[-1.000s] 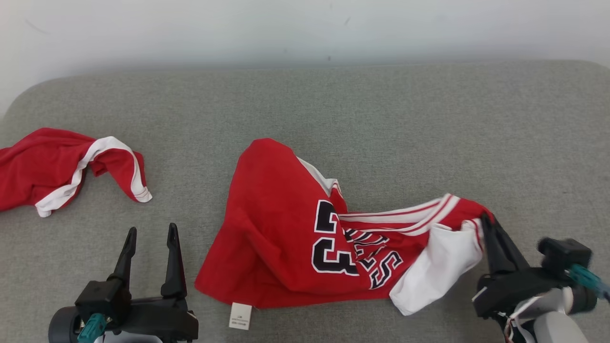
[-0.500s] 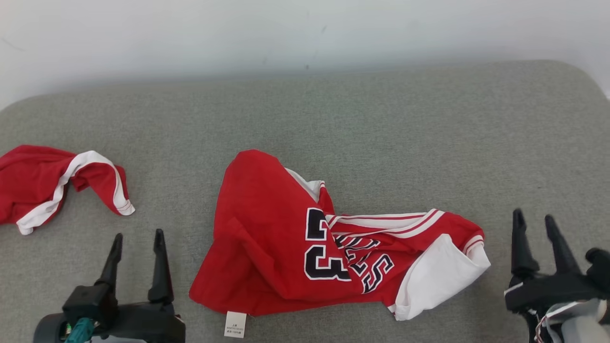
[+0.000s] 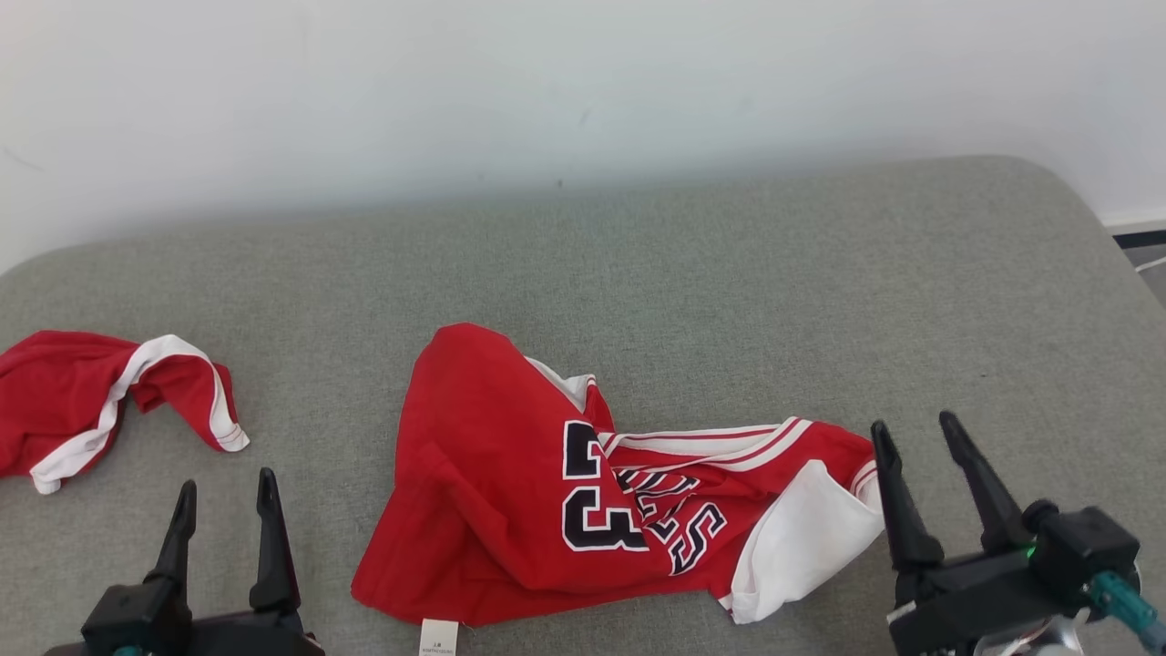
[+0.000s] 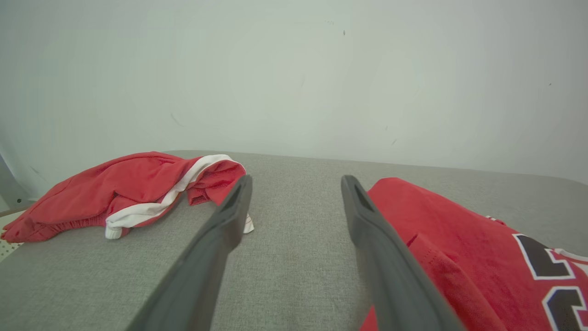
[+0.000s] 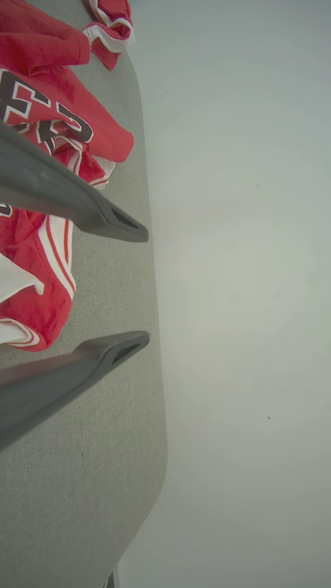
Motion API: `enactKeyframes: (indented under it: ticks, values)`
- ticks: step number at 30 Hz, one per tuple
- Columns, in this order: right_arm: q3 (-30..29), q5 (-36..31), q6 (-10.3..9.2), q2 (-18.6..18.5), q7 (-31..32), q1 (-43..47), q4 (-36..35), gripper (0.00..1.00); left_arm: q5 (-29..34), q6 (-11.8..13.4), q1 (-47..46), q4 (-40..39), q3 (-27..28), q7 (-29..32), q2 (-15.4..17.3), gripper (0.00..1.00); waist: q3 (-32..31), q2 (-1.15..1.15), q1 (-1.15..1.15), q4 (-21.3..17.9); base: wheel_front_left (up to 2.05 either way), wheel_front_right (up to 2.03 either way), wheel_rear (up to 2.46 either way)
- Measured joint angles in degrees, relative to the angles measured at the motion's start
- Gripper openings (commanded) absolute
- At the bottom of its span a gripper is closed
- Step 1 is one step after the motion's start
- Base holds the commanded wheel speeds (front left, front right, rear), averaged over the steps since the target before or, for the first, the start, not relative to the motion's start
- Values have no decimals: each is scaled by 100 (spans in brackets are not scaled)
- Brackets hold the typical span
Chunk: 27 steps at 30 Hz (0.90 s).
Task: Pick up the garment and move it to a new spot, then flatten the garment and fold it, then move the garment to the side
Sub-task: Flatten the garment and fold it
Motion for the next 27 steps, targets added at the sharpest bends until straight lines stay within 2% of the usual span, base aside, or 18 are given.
enactKeyframes:
  ticks: [4,11,24,27]
  values:
    - [24,-177,0,47,143,382,-232,100,-45,20,199,-42,-18,23,8,100,-117,0,0,0,0,0,0]
    - [-65,-319,0,101,350,768,-398,100,-26,-83,364,63,-133,220,214,100,-263,0,0,19,0,0,0]
    - [-120,-380,0,140,610,925,-670,100,5,-77,386,30,-277,338,275,100,-265,0,0,99,0,0,0]
    - [-57,-376,0,141,764,914,-677,100,1,-162,325,29,-415,563,260,100,-206,0,0,143,0,0,0]
